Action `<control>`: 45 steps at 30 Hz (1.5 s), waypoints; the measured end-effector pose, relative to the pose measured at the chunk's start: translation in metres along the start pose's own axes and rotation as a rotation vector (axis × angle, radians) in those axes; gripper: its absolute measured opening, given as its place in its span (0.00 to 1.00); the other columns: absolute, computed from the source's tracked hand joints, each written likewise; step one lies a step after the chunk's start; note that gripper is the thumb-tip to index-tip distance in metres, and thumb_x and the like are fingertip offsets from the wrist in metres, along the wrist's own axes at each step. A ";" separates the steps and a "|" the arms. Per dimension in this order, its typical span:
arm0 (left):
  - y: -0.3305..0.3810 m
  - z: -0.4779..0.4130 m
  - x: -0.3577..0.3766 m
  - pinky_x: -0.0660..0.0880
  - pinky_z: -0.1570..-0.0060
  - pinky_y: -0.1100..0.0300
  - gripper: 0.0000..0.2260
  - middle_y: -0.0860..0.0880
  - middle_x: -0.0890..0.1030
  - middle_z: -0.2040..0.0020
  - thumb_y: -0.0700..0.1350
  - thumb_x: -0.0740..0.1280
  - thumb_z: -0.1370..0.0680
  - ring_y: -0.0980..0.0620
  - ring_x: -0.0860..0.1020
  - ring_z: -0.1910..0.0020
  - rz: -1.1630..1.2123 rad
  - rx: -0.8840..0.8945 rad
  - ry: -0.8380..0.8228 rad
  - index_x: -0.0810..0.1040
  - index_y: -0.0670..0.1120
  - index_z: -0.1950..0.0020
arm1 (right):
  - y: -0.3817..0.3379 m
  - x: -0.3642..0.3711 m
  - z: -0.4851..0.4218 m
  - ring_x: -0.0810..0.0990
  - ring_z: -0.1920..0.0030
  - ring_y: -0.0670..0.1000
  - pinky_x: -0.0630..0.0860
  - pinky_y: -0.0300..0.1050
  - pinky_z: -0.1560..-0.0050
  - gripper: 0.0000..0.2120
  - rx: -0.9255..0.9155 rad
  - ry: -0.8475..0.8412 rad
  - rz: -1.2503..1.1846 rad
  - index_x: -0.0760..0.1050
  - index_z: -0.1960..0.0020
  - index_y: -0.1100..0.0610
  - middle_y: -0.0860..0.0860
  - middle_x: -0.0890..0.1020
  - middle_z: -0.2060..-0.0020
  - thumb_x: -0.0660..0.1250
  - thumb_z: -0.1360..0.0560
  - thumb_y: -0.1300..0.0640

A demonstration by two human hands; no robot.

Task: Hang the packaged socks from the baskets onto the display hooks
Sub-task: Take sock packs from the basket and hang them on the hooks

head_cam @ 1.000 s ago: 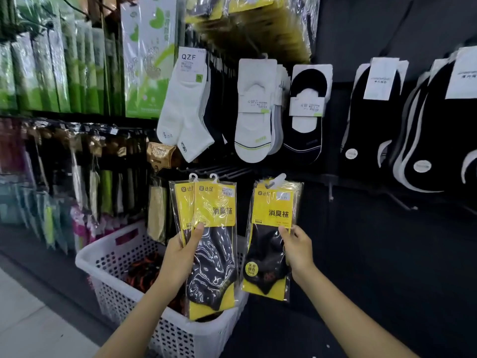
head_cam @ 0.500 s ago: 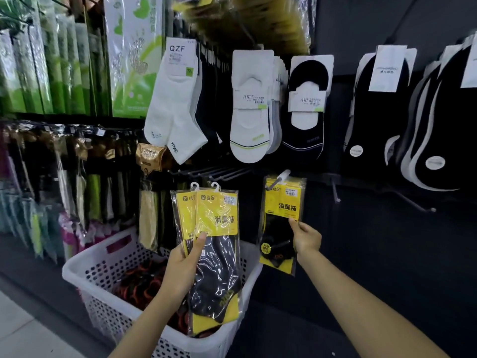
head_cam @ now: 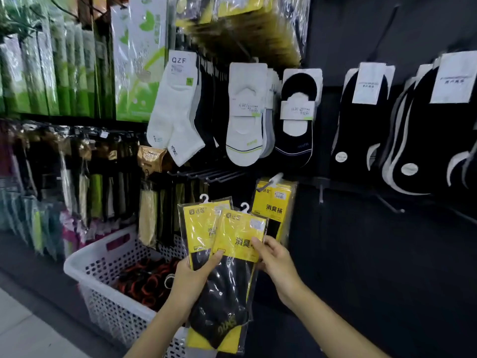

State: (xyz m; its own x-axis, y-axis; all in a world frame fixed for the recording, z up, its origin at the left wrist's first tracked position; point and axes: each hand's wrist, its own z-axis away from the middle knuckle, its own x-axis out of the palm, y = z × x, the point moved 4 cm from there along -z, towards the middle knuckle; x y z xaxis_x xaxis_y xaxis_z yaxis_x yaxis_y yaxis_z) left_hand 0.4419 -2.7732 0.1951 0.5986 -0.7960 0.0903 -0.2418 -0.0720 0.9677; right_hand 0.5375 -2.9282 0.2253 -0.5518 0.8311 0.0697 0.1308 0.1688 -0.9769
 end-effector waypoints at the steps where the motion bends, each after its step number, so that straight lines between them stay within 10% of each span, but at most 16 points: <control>1: 0.000 0.002 0.001 0.76 0.67 0.70 0.14 0.50 0.85 0.58 0.54 0.74 0.35 0.55 0.83 0.60 0.010 0.006 -0.009 0.83 0.47 0.56 | -0.003 0.000 0.003 0.84 0.51 0.48 0.80 0.39 0.52 0.09 -0.010 0.013 -0.015 0.78 0.45 0.58 0.52 0.85 0.51 0.64 0.22 0.56; 12: 0.033 0.005 -0.021 0.61 0.74 0.66 0.26 0.55 0.56 0.81 0.60 0.62 0.26 0.59 0.56 0.81 -0.231 0.072 0.152 0.56 0.52 0.79 | -0.036 -0.034 0.002 0.82 0.45 0.53 0.74 0.55 0.36 0.10 -0.097 0.221 -0.002 0.76 0.41 0.56 0.53 0.84 0.48 0.63 0.21 0.56; 21: 0.046 -0.004 -0.033 0.60 0.73 0.62 0.28 0.56 0.56 0.80 0.57 0.62 0.23 0.58 0.56 0.81 -0.182 0.107 0.214 0.54 0.53 0.79 | -0.039 -0.033 -0.038 0.78 0.39 0.51 0.73 0.52 0.35 0.19 -0.109 0.267 0.221 0.72 0.34 0.61 0.53 0.79 0.41 0.63 0.21 0.52; 39: 0.008 -0.028 -0.023 0.60 0.73 0.63 0.25 0.55 0.57 0.80 0.57 0.62 0.23 0.58 0.56 0.80 -0.185 0.072 0.139 0.54 0.50 0.74 | 0.020 -0.082 -0.107 0.77 0.55 0.51 0.73 0.46 0.54 0.08 0.134 0.685 0.183 0.75 0.59 0.55 0.54 0.82 0.52 0.71 0.27 0.52; 45: -0.002 -0.027 -0.011 0.58 0.78 0.68 0.26 0.55 0.57 0.80 0.55 0.63 0.23 0.58 0.56 0.81 -0.180 0.044 0.091 0.55 0.51 0.76 | 0.031 -0.078 -0.079 0.79 0.52 0.53 0.77 0.46 0.52 0.10 0.110 0.635 0.050 0.74 0.49 0.57 0.55 0.80 0.51 0.70 0.25 0.54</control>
State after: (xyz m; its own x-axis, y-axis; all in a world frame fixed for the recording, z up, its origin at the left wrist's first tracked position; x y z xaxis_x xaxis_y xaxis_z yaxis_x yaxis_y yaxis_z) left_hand 0.4567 -2.7482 0.1989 0.7014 -0.7103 -0.0598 -0.1568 -0.2356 0.9591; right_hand 0.6494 -2.9461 0.2055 0.0516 0.9940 0.0962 0.0400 0.0942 -0.9948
